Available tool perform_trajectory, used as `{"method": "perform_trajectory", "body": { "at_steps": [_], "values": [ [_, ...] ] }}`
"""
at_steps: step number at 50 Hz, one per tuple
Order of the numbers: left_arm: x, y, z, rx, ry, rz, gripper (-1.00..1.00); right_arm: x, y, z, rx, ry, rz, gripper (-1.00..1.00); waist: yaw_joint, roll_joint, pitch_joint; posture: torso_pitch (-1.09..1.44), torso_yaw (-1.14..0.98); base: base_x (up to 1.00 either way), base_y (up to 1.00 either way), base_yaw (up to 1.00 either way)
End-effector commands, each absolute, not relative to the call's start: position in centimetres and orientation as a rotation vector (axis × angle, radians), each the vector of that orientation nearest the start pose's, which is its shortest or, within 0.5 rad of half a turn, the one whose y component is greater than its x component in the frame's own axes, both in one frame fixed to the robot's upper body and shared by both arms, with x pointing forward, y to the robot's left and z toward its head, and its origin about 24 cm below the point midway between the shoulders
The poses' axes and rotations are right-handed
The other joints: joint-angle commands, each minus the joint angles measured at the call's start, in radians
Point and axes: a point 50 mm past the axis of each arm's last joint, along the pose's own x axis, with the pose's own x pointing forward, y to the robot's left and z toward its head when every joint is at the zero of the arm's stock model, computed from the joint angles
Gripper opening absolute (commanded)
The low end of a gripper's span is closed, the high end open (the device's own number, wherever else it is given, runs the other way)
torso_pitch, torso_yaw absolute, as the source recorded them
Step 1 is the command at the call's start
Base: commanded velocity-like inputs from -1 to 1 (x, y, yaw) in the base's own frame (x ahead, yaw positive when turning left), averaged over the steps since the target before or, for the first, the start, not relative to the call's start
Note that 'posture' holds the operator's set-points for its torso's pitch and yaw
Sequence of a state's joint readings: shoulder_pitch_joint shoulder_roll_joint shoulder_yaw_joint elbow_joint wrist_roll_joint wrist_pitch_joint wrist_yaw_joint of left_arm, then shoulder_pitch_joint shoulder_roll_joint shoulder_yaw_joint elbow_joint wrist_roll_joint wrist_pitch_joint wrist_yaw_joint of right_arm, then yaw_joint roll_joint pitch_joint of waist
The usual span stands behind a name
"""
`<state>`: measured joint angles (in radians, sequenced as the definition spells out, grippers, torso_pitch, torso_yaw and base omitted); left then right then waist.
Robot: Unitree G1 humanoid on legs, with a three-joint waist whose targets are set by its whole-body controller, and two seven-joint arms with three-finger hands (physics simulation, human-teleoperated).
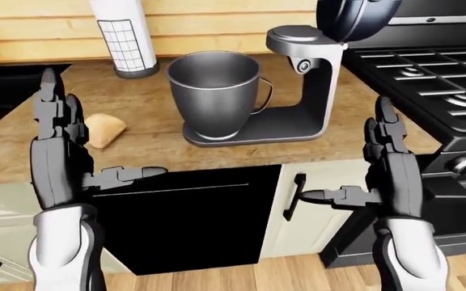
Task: Place the bread in the stand mixer bowl.
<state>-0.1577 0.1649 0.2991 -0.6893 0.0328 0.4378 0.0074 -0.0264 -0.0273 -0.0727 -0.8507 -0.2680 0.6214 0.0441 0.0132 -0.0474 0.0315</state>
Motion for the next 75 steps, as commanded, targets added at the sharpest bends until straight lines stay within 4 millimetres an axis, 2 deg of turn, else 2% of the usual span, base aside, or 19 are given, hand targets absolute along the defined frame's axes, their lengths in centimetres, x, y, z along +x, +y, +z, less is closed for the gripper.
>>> {"method": "perform_trajectory", "body": {
  "at_steps": [1,2,3,4,7,10,12,13,14,15,16,17,18,23,24,26,36,62,75],
  "values": [
    [22.4,21.5,21.2,0.204,-0.49,0.266,1.0,20.9,-17.7,18.6,-0.245,-0.297,-0.214,1.0,-0.004,-0.028,-0.023,0.0,0.0,0.11,0.0,0.0],
    [22.4,21.5,21.2,0.204,-0.49,0.267,1.0,20.8,-17.7,18.6,-0.245,-0.297,-0.215,1.0,-0.014,0.019,-0.013,0.0,0.0,0.11,0.0,0.0],
    [22.5,21.6,21.2,0.207,-0.492,0.272,1.0,20.9,-17.7,18.5,-0.245,-0.298,-0.215,1.0,-0.009,0.006,-0.01,0.0,0.0,0.12,0.0,0.0],
    [22.5,21.7,21.3,0.206,-0.492,0.274,1.0,20.9,-17.7,18.5,-0.244,-0.297,-0.214,1.0,-0.013,0.007,-0.009,0.0,0.0,0.12,0.0,0.0],
    [22.4,21.9,21.5,0.207,-0.496,0.281,1.0,20.9,-17.7,18.5,-0.244,-0.297,-0.214,1.0,-0.013,0.03,-0.01,0.0,0.0,0.11,0.0,0.0],
    [22.2,22.0,21.7,0.211,-0.498,0.288,1.0,20.8,-17.6,18.5,-0.242,-0.297,-0.214,1.0,-0.015,0.063,0.006,0.0,0.0,0.12,0.0,0.0],
    [22.1,22.0,21.7,0.212,-0.5,0.29,1.0,20.8,-17.6,18.5,-0.243,-0.298,-0.215,1.0,-0.019,0.103,0.003,0.0,0.0,0.12,0.0,0.0],
    [22.1,22.0,21.8,0.212,-0.5,0.29,1.0,20.8,-17.6,18.5,-0.242,-0.298,-0.215,1.0,-0.02,0.137,-0.009,0.0,0.0,0.11,0.0,0.0],
    [22.1,22.0,21.8,0.212,-0.501,0.29,1.0,20.8,-17.6,18.5,-0.242,-0.298,-0.215,1.0,-0.018,0.132,-0.013,0.0,0.0,0.12,0.0,0.0],
    [22.2,22.0,21.7,0.213,-0.501,0.292,1.0,20.9,-17.6,18.5,-0.242,-0.298,-0.217,1.0,-0.008,0.12,-0.005,0.0,0.0,0.12,0.0,0.0],
    [22.2,22.1,21.7,0.213,-0.501,0.293,1.0,20.8,-17.7,18.4,-0.236,-0.297,-0.224,1.0,-0.013,0.126,0.004,0.0,0.0,0.05,0.0,0.0],
    [22.2,22.1,21.7,0.212,-0.501,0.293,1.0,20.8,-17.7,18.4,-0.235,-0.297,-0.227,1.0,-0.008,0.113,0.012,0.0,0.0,0.0,0.0,0.0],
    [22.3,22.2,21.7,0.213,-0.501,0.294,1.0,20.8,-17.8,18.4,-0.234,-0.297,-0.227,1.0,-0.013,0.104,-0.005,0.0,0.0,0.0,0.0,0.0],
    [22.4,22.3,21.6,0.214,-0.503,0.299,1.0,20.9,-17.8,18.4,-0.232,-0.301,-0.227,1.0,0.001,0.022,-0.004,0.0,0.0,0.0,0.0,0.0],
    [22.4,22.4,21.7,0.214,-0.503,0.299,1.0,20.9,-17.8,18.4,-0.232,-0.302,-0.227,1.0,-0.002,0.047,-0.002,0.0,0.0,0.0,0.0,0.0],
    [22.4,22.6,21.9,0.215,-0.507,0.307,1.0,20.9,-17.8,18.4,-0.233,-0.304,-0.226,1.0,-0.003,0.045,-0.018,0.0,0.0,0.0,0.0,0.0],
    [22.3,25.2,23.1,0.232,-0.524,0.396,1.0,20.9,-17.6,18.4,-0.236,-0.309,-0.223,1.0,-0.011,0.062,-0.029,0.0,0.0,0.0,0.0,0.0],
    [22.6,29.1,22.2,0.284,-0.486,0.511,1.0,20.9,-17.4,18.8,-0.24,-0.323,-0.211,1.0,-0.016,0.071,-0.019,0.0,0.0,0.0,0.0,0.0],
    [24.1,29.0,20.4,0.275,-0.43,0.484,1.0,21.1,-17.3,18.8,-0.244,-0.326,-0.206,1.0,-0.013,0.07,-0.021,0.0,0.0,0.0,0.0,0.0]
  ]
}}
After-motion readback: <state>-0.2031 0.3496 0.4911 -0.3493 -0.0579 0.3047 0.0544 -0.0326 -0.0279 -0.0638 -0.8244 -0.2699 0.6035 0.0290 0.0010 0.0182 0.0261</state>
